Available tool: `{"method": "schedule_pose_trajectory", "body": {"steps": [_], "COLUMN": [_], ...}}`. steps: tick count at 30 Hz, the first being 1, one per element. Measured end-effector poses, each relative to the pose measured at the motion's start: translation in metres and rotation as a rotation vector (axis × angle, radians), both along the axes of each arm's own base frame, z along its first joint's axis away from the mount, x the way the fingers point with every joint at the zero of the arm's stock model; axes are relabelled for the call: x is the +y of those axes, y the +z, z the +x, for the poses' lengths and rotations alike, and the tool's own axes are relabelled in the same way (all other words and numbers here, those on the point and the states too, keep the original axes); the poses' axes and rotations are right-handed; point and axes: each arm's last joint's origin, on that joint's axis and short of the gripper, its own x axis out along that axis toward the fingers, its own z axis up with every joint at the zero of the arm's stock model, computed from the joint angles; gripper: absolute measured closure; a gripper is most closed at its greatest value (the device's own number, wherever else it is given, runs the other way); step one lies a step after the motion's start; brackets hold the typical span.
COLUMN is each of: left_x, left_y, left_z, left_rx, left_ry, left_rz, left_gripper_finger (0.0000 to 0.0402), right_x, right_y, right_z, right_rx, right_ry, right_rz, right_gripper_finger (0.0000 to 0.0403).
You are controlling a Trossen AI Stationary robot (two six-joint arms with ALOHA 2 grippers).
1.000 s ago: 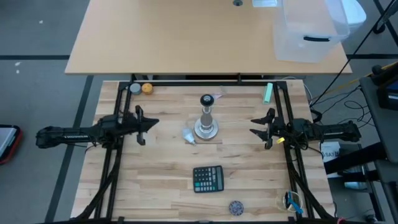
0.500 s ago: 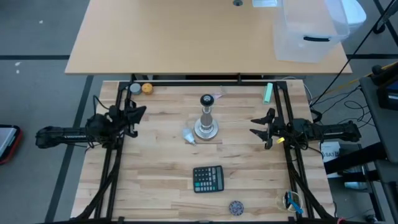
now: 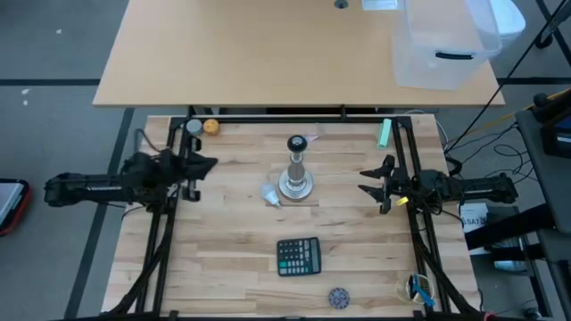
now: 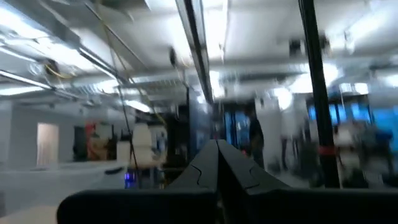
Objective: Screw lightbulb
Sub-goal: Insert the light bulb into the lamp
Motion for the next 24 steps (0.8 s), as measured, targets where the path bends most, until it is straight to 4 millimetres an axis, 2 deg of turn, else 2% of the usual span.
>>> {"method": "schedule_pose_trajectory", "body": {"steps": [3, 7, 18, 24], "left_x": [0.003, 0.008, 0.015, 0.019], "left_y": [0.003, -0.006, -0.061, -0.084], "left_z": [0.020, 0.043, 0.085, 0.096], "left_rx": [0.152, 0.341, 0.689, 0.795], "left_ry": [0.054, 0.140, 0.165, 0.152], "left_rz": [0.069, 0.133, 0.397, 0.360], "left_gripper_finger": [0.0395, 0.0363, 0.0248, 0.0200], "right_x": [0.000, 0.000, 0.000, 0.000], "right_y": [0.000, 0.000, 0.000, 0.000], "right_z": [0.000, 0.000, 0.000, 0.000], "right_rx": [0.000, 0.000, 0.000, 0.000], "right_ry": [0.000, 0.001, 0.000, 0.000], "right_rz": [0.000, 0.000, 0.000, 0.000], "right_gripper_finger": [0.0190, 0.0190, 0.0190, 0.0190]}}
